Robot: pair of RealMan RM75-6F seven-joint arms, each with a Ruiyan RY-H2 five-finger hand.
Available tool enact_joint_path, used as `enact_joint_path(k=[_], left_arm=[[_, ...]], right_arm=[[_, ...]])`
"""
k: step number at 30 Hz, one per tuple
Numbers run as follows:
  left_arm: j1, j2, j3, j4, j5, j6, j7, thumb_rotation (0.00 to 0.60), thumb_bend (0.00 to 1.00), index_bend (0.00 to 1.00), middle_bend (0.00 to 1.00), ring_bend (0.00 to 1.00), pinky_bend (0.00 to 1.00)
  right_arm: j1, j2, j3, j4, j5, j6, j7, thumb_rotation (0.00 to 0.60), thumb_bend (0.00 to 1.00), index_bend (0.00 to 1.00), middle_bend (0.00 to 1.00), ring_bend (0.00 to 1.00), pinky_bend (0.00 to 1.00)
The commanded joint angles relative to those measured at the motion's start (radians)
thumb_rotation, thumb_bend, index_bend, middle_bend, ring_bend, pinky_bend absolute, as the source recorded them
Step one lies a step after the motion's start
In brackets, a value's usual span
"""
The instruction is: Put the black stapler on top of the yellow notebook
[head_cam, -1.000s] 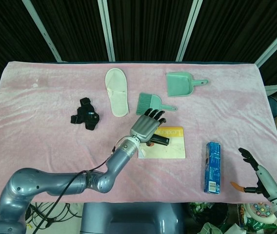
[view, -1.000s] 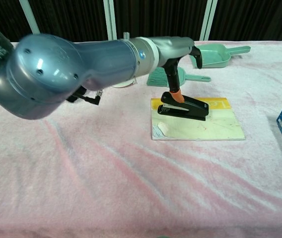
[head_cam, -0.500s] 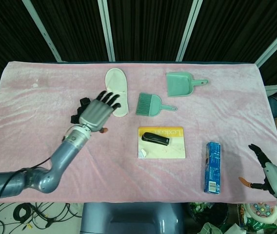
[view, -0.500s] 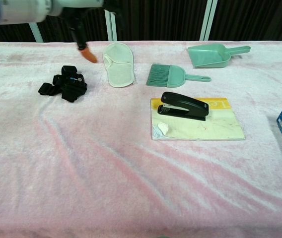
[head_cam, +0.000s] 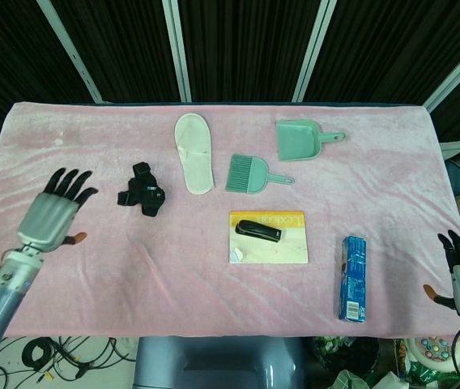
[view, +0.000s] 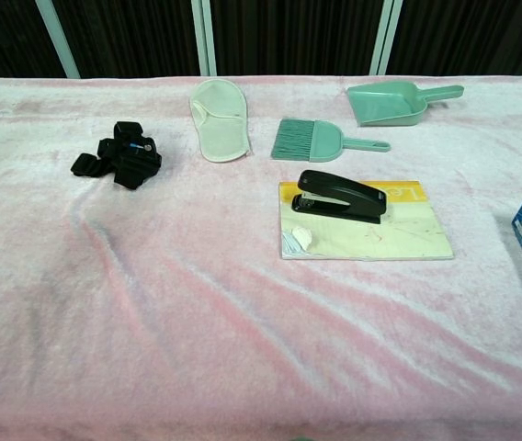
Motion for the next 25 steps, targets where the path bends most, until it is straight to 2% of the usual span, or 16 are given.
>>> enact_joint_path(k=[1,6,12,18,25], left_arm=[[0.148,0.011,0.069,0.059,0.060,0.146,-0.107,0.600,0.03,0.23,0.06,0.00,0.02],[0.284,-0.039,0.076,0.157,0.093,0.280,-0.259,0.600,0.03,0.23,0.06,0.00,0.02],[0.377,-0.088,0.069,0.245,0.096,0.358,-0.371,0.600,0.03,0.23,0.06,0.00,0.01],[0.410,-0.118,0.039,0.333,0.109,0.367,-0.434,0.600,0.03,0.23,0.06,0.00,0.02],[0.419,-0.137,0.004,0.371,0.108,0.335,-0.462,0.600,0.03,0.24,0.06,0.00,0.02]], right_arm=[[-0.009,-0.074,0.026,0.046,0.018,0.056,-0.121,0.600,0.12,0.01,0.00,0.03,0.10],[-0.011,-0.115,0.031,0.070,0.000,0.073,-0.164,0.600,0.12,0.01,0.00,0.02,0.10],[-0.014,-0.121,0.033,0.074,-0.025,0.091,-0.175,0.600,0.12,0.02,0.00,0.02,0.10],[-0.023,-0.103,0.028,0.052,-0.055,0.100,-0.157,0.600,0.12,0.02,0.00,0.02,0.10],[-0.035,-0.064,0.019,-0.015,-0.093,0.111,-0.129,0.600,0.12,0.02,0.00,0.03,0.10]])
